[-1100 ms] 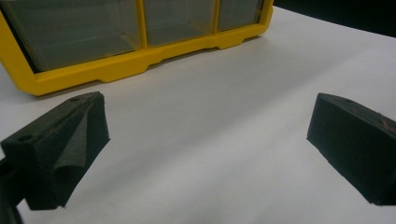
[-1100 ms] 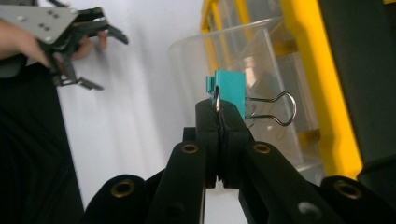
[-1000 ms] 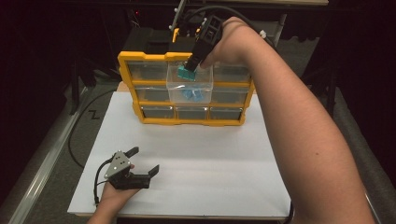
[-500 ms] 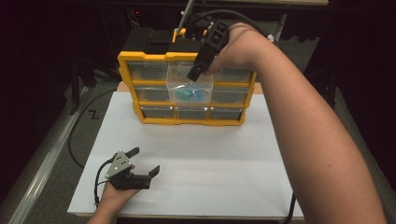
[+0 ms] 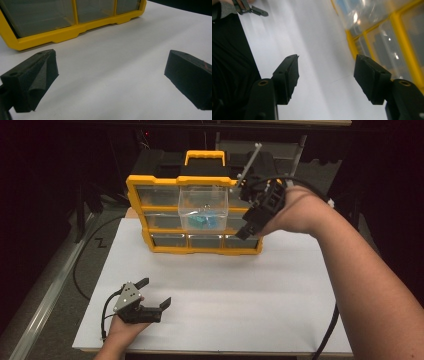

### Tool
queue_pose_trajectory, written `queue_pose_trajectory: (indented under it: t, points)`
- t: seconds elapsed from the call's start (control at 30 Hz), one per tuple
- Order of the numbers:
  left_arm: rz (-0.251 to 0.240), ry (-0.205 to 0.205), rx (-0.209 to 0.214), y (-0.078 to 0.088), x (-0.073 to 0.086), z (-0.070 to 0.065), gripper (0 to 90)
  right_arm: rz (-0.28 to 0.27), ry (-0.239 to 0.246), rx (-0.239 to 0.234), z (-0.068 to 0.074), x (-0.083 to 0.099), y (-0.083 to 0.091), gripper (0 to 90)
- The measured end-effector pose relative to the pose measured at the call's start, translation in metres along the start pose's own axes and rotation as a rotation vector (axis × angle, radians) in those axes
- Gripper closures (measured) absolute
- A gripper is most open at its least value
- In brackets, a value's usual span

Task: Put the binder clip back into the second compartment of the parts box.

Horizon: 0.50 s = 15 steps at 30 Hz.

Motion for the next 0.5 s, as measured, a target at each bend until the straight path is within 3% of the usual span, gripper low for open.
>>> queue_pose_trajectory:
  t: [0.23,0.5]
  points:
    - [0.005,0.001,-0.005,-0.001,0.0,0.001,0.1,-0.01,-0.049,-0.021,0.009,0.045,-0.045,31.1]
    - [0.003,-0.003,-0.009,-0.002,0.0,0.001,0.1,0.034,-0.097,-0.059,0.02,0.086,-0.109,21.4]
Point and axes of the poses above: each handheld gripper's, and its own axes: y roughly backward along the jaws, x roughly out of its underside, z roughly to its left, the point moved 6 cm from there along -y, roughly forward along the jaws, and after that the axes turned 11 degrees about y, right-handed, at the moved point
